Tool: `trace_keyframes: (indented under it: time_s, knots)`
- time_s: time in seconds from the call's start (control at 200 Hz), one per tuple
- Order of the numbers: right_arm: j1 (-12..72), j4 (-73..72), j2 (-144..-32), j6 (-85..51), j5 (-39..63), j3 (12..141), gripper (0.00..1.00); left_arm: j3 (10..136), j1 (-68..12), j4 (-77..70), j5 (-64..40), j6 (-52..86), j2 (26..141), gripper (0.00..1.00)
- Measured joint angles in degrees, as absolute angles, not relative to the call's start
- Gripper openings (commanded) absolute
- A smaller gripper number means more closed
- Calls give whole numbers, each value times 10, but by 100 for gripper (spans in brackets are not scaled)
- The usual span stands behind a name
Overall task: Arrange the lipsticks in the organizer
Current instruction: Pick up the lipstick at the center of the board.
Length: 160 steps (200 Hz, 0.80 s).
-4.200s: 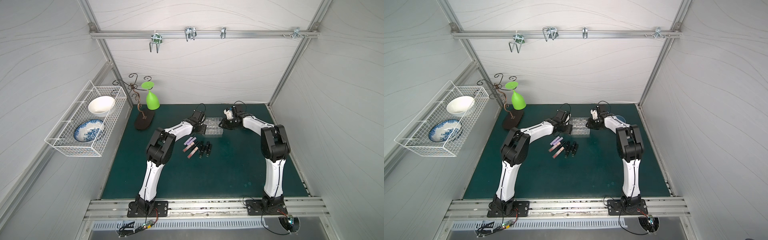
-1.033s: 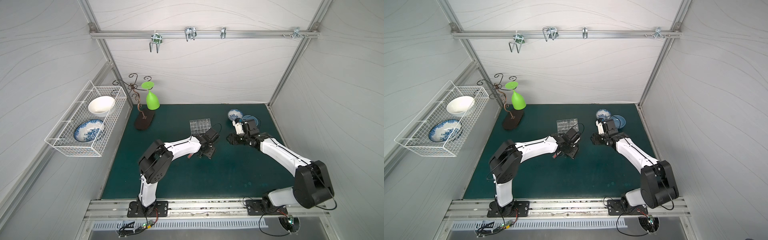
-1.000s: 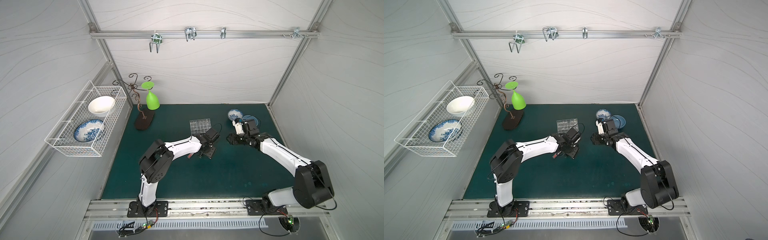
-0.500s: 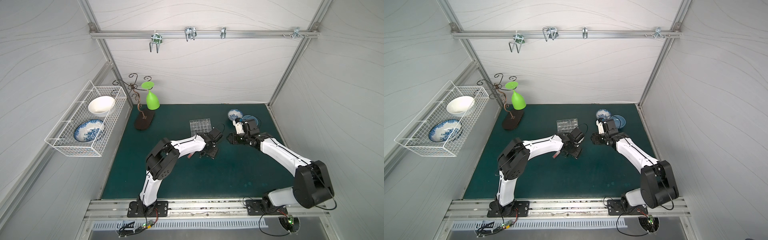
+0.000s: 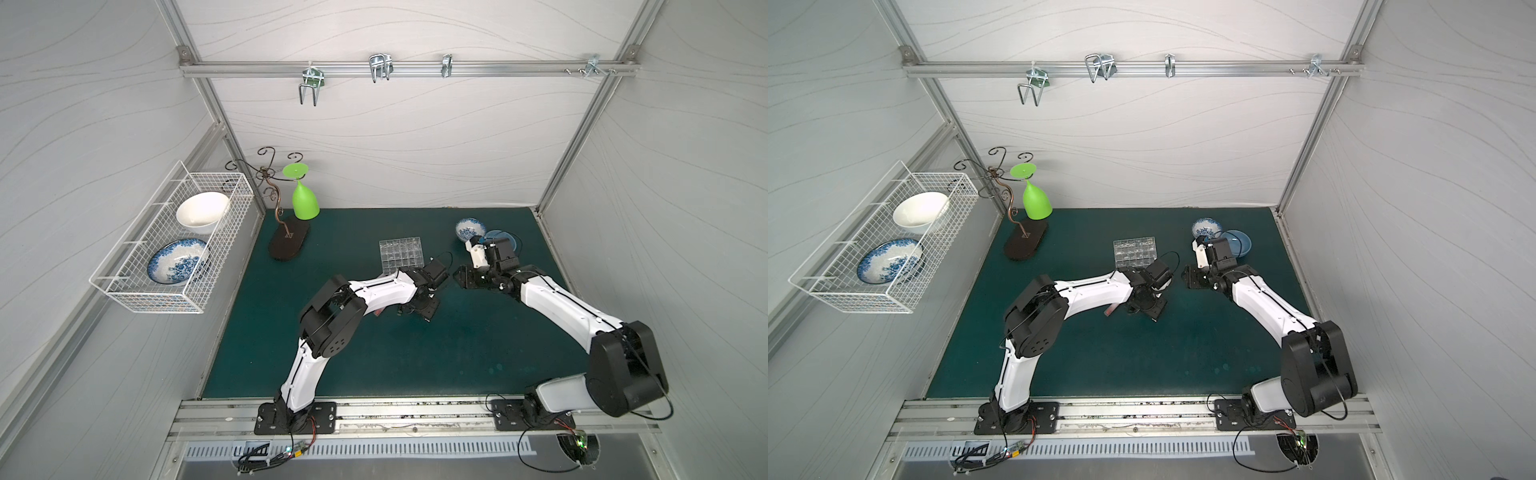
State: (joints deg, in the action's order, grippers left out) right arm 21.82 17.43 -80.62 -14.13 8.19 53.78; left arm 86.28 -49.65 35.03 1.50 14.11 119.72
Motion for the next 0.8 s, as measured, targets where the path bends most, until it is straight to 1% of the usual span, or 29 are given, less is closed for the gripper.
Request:
trace_keyframes:
  time_s: [0.29, 0.38, 0.51, 0.535, 0.66, 0.8]
  knots:
    - [218, 174, -806, -142, 82, 538, 48, 914, -497, 373, 30, 142, 1235, 49]
    - [218, 174, -806, -142, 82, 536, 48, 922, -497, 376, 33, 142, 1240, 42]
    - [217, 174, -806, -142, 82, 535, 48, 922, -497, 376, 39, 142, 1241, 38]
    - [216, 174, -806, -142, 82, 534, 48, 922, -497, 376, 40, 143, 1241, 34]
    - [212, 174, -805, -142, 82, 533, 47, 922, -497, 374, 45, 143, 1241, 26]
    - [201, 175, -788, -150, 84, 525, 46, 897, -497, 348, 47, 147, 1226, 24]
